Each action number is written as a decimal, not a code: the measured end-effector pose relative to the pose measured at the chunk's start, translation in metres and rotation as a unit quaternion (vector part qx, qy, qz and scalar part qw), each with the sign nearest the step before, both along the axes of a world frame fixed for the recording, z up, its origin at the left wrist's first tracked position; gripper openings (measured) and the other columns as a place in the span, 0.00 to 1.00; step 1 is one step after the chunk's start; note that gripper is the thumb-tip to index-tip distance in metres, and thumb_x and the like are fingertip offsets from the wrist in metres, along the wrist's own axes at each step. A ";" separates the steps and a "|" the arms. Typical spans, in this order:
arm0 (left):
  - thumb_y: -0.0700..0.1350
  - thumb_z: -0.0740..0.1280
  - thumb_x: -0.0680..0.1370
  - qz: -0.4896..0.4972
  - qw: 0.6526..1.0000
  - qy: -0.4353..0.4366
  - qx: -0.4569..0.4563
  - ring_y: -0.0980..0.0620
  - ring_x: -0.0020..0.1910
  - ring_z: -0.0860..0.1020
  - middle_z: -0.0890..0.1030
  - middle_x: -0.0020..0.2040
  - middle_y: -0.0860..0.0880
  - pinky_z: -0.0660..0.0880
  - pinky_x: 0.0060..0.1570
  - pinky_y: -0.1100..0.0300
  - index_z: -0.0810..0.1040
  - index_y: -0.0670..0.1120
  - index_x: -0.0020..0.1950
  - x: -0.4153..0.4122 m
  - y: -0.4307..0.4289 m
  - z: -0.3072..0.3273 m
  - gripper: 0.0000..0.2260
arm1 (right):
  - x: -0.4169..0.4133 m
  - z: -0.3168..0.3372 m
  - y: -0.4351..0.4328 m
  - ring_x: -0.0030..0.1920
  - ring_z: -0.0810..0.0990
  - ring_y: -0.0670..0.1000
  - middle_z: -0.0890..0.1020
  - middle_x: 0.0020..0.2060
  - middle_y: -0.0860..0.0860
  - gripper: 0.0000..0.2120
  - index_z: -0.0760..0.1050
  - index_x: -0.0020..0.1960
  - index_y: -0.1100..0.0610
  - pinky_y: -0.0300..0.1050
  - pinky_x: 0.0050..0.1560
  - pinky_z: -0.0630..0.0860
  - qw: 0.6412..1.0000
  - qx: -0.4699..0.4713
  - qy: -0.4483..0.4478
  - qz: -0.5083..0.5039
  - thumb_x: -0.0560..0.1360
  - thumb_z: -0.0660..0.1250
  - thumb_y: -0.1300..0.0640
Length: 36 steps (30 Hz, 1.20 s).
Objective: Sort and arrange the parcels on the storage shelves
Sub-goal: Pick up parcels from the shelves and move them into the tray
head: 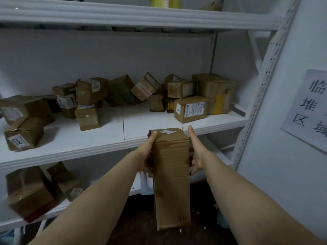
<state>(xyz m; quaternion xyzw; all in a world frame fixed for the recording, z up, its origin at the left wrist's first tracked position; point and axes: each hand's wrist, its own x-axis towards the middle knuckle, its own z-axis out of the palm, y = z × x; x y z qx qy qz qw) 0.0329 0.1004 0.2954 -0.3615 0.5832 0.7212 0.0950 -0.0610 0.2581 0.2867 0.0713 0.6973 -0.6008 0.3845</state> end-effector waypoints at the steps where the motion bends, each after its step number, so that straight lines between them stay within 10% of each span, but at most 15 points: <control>1: 0.69 0.65 0.70 -0.005 1.000 -0.001 0.004 0.37 0.61 0.72 0.73 0.60 0.39 0.70 0.59 0.41 0.64 0.42 0.68 -0.002 0.009 -0.005 0.39 | 0.001 -0.004 0.008 0.71 0.63 0.66 0.66 0.72 0.62 0.60 0.61 0.75 0.56 0.72 0.68 0.57 1.000 0.016 0.006 0.004 0.56 0.59 0.17; 7: 0.59 0.66 0.74 -0.069 0.997 0.003 -0.040 0.44 0.50 0.75 0.76 0.53 0.42 0.73 0.46 0.51 0.69 0.45 0.64 -0.013 0.057 -0.014 0.25 | 0.003 -0.011 0.073 0.52 0.76 0.58 0.77 0.55 0.59 0.24 0.75 0.52 0.56 0.50 0.39 0.73 0.999 0.041 0.004 0.000 0.67 0.66 0.37; 12: 0.50 0.76 0.62 -0.099 0.989 0.013 -0.109 0.41 0.55 0.77 0.76 0.59 0.42 0.74 0.58 0.44 0.56 0.50 0.74 -0.035 0.097 -0.031 0.45 | 0.008 -0.022 0.127 0.46 0.75 0.56 0.75 0.47 0.57 0.09 0.71 0.49 0.58 0.50 0.45 0.73 0.999 0.008 -0.012 -0.047 0.70 0.60 0.56; 14: 0.42 0.72 0.68 -0.153 0.981 0.025 -0.114 0.43 0.57 0.76 0.76 0.60 0.44 0.73 0.60 0.45 0.47 0.57 0.76 -0.038 0.116 -0.037 0.46 | 0.009 -0.032 0.148 0.46 0.75 0.57 0.74 0.47 0.57 0.12 0.71 0.52 0.59 0.51 0.45 0.75 0.997 -0.006 -0.011 -0.083 0.69 0.59 0.62; 16: 0.35 0.69 0.70 -0.217 0.968 0.031 -0.119 0.47 0.57 0.76 0.78 0.59 0.48 0.73 0.58 0.50 0.59 0.60 0.73 -0.038 0.135 -0.042 0.38 | 0.008 -0.041 0.166 0.46 0.76 0.57 0.75 0.47 0.57 0.13 0.73 0.50 0.58 0.51 0.46 0.76 0.991 -0.039 -0.019 -0.130 0.66 0.59 0.61; 19: 0.30 0.69 0.69 -0.255 0.955 0.054 -0.143 0.49 0.57 0.74 0.76 0.59 0.54 0.75 0.48 0.57 0.64 0.66 0.68 -0.040 0.156 -0.050 0.39 | 0.005 -0.055 0.183 0.48 0.77 0.57 0.79 0.48 0.54 0.21 0.74 0.50 0.57 0.52 0.47 0.75 0.981 -0.050 -0.039 -0.184 0.71 0.61 0.40; 22: 0.30 0.73 0.64 -0.305 0.929 0.070 -0.200 0.44 0.63 0.73 0.72 0.68 0.50 0.75 0.60 0.46 0.58 0.63 0.75 -0.052 0.165 -0.067 0.49 | 0.001 -0.073 0.191 0.51 0.78 0.57 0.81 0.50 0.55 0.33 0.78 0.53 0.55 0.54 0.52 0.75 0.980 -0.009 -0.051 -0.194 0.67 0.62 0.26; 30: 0.26 0.67 0.69 -0.302 0.918 0.101 -0.237 0.45 0.59 0.74 0.72 0.65 0.43 0.75 0.49 0.57 0.59 0.48 0.76 -0.081 0.150 -0.088 0.39 | -0.022 -0.097 0.177 0.48 0.79 0.55 0.81 0.45 0.55 0.20 0.77 0.54 0.56 0.47 0.48 0.75 0.973 -0.064 -0.055 -0.213 0.71 0.64 0.43; 36: 0.43 0.63 0.64 -0.139 0.987 0.052 -0.057 0.51 0.36 0.70 0.71 0.38 0.46 0.66 0.37 0.60 0.71 0.45 0.41 -0.104 0.130 -0.095 0.07 | -0.053 -0.120 0.144 0.56 0.79 0.57 0.82 0.55 0.57 0.27 0.74 0.62 0.57 0.53 0.60 0.75 0.975 -0.063 -0.045 -0.206 0.65 0.70 0.50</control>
